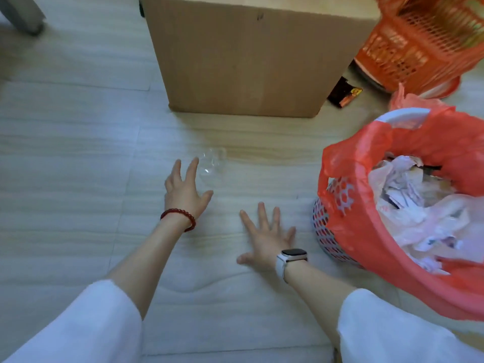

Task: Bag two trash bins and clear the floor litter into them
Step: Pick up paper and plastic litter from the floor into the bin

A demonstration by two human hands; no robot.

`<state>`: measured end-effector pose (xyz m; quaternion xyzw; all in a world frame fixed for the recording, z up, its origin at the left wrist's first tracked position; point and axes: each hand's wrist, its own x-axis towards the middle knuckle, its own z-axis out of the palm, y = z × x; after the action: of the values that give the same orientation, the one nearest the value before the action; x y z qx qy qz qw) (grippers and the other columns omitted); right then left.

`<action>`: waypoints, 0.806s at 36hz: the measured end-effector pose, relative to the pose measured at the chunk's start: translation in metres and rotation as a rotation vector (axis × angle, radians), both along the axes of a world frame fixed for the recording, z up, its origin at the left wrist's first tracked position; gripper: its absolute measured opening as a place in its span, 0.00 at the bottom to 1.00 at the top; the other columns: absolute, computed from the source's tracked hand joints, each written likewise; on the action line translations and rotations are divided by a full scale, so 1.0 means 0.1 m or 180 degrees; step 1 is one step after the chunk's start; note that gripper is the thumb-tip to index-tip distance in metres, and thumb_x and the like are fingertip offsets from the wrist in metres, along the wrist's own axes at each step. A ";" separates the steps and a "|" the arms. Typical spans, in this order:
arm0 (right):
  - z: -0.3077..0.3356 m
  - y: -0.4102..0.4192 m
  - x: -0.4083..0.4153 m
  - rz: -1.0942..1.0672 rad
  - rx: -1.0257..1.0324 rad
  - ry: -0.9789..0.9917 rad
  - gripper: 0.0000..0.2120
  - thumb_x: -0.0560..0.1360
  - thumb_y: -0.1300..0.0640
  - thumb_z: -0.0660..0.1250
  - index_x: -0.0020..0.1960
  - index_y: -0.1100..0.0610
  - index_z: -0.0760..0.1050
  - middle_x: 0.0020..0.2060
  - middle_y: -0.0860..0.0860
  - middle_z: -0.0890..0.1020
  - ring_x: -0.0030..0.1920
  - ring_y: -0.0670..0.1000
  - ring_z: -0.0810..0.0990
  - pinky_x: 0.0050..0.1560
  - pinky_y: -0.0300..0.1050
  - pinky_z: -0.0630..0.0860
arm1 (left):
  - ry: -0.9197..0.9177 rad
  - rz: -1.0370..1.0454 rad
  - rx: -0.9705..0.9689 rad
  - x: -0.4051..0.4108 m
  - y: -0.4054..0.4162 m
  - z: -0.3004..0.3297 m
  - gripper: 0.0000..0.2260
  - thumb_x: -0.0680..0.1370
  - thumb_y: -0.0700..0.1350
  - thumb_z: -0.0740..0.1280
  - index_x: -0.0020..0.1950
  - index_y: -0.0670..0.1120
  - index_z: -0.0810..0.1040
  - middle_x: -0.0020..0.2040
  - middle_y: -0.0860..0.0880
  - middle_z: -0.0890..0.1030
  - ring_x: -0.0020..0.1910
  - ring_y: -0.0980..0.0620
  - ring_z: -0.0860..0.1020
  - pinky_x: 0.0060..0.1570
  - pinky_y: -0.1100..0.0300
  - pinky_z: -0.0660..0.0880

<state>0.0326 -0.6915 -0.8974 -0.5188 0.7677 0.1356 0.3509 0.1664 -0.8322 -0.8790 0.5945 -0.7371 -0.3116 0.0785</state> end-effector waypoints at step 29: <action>0.49 -0.10 -0.08 -0.1139 -0.0994 -0.1192 0.19 0.78 0.56 0.58 0.68 0.58 0.67 0.67 0.56 0.70 0.69 0.56 0.66 0.68 0.46 0.63 | 0.1800 0.1086 0.0002 0.09 0.71 0.54 0.22 0.73 0.44 0.69 0.64 0.53 0.68 0.56 0.52 0.72 0.50 0.53 0.72 0.48 0.60 0.70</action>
<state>0.0245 -0.7011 -0.8479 -0.4390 0.7804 -0.1460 0.4207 0.1759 -0.7611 -0.8253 0.5993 -0.5758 -0.4469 0.3310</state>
